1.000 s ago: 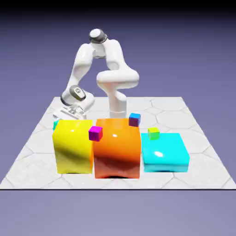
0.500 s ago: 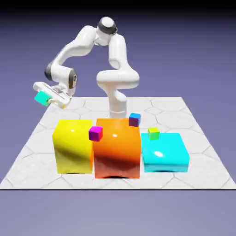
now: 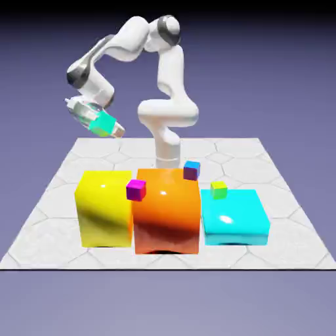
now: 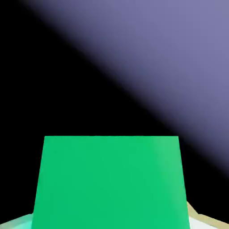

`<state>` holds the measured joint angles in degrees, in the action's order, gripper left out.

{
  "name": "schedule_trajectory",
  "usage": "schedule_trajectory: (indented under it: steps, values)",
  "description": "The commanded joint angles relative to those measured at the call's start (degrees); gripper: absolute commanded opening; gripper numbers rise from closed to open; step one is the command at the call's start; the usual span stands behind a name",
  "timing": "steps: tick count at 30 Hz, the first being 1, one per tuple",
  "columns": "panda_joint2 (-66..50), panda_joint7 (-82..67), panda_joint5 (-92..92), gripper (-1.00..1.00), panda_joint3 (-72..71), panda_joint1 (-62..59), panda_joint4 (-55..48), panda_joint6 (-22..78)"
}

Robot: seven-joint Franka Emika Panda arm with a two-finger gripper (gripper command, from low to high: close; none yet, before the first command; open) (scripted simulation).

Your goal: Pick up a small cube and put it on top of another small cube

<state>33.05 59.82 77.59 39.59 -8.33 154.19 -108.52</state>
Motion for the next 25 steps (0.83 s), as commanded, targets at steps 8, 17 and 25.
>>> schedule_trajectory:
  steps: [8,17,25]
  values:
    - [-5.45,14.91,-13.55,-1.0,-16.61,-4.19,-1.94,10.13]
    - [-10.97,29.98,-27.13,-1.0,-33.46,-8.44,-3.9,20.39]
    - [-11.82,27.95,-22.94,1.0,-36.36,-6.17,-0.1,15.22]
